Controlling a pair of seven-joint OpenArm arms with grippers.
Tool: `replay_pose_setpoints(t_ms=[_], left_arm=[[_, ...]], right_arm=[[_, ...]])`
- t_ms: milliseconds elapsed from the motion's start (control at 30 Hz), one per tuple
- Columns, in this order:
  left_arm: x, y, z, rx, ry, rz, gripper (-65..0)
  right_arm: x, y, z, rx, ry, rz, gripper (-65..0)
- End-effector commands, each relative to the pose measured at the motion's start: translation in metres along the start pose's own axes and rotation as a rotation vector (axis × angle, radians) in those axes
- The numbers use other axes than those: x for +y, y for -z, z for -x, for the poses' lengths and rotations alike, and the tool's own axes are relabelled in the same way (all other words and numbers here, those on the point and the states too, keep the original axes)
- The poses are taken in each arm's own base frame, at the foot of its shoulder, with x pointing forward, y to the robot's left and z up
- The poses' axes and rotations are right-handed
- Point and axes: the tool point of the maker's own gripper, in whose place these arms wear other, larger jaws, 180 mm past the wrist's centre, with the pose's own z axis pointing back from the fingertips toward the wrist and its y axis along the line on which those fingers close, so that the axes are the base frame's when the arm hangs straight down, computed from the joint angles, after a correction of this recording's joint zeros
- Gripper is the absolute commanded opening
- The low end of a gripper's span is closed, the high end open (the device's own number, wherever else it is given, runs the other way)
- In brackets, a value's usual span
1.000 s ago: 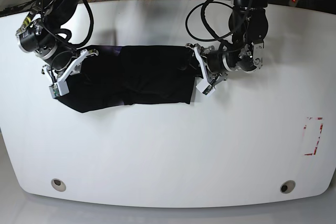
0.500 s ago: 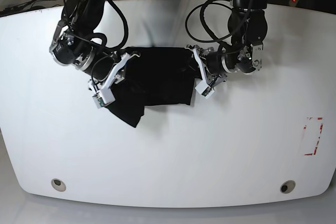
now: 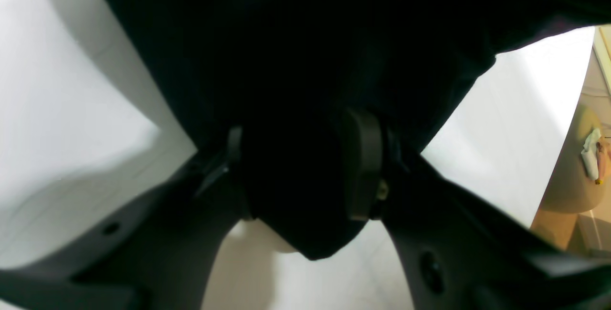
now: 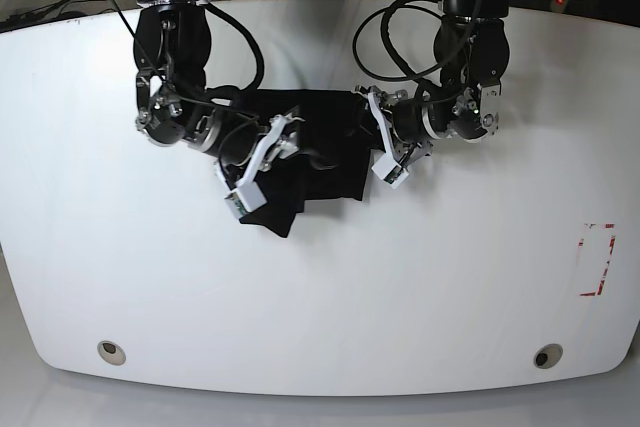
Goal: Fold the T-shirt properly
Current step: 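Lift the bundled shirt with both grippers and fold it again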
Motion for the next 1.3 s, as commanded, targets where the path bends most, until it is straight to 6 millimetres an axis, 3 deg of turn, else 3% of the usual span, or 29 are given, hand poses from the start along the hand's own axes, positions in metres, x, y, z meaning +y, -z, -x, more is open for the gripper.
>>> replay_pose_setpoints(t_ms=[0,267,500,800,1033,1133,1267], left_arm=[[0.008,-0.002,0.013,0.075,0.012,-0.044,-41.1],[0.009,-0.003,0.008,0.065,0.019,-0.045,-41.1],[0.007,-0.019,-0.025,-0.014,0.097,-0.082,-41.1],[0.001,-0.041,-0.057,-0.097,0.189,-0.128,-41.3],[0.014,-0.076,-0.06,-0.102,0.279,-0.215,-41.3],[0.031,-0.1,-0.056,-0.099,0.289,-0.287,-41.3],[0.067,-0.146,-0.047,-0.084,0.285,-0.425,-41.3]], right_arm=[[0.014,0.006,-0.022,-0.04,-0.028,-0.037,-6.0],[0.036,0.022,-0.027,-0.003,-0.059,-0.07,-5.1],[0.032,0.023,-0.03,0.029,-0.176,0.001,-5.1],[0.029,0.025,-0.006,0.138,-0.296,0.046,-5.1],[0.036,0.023,0.0,0.172,-0.334,0.032,-5.1],[0.044,0.027,0.006,0.19,-0.351,0.01,-5.1],[0.054,0.033,0.01,0.208,-0.375,-0.02,-5.1]])
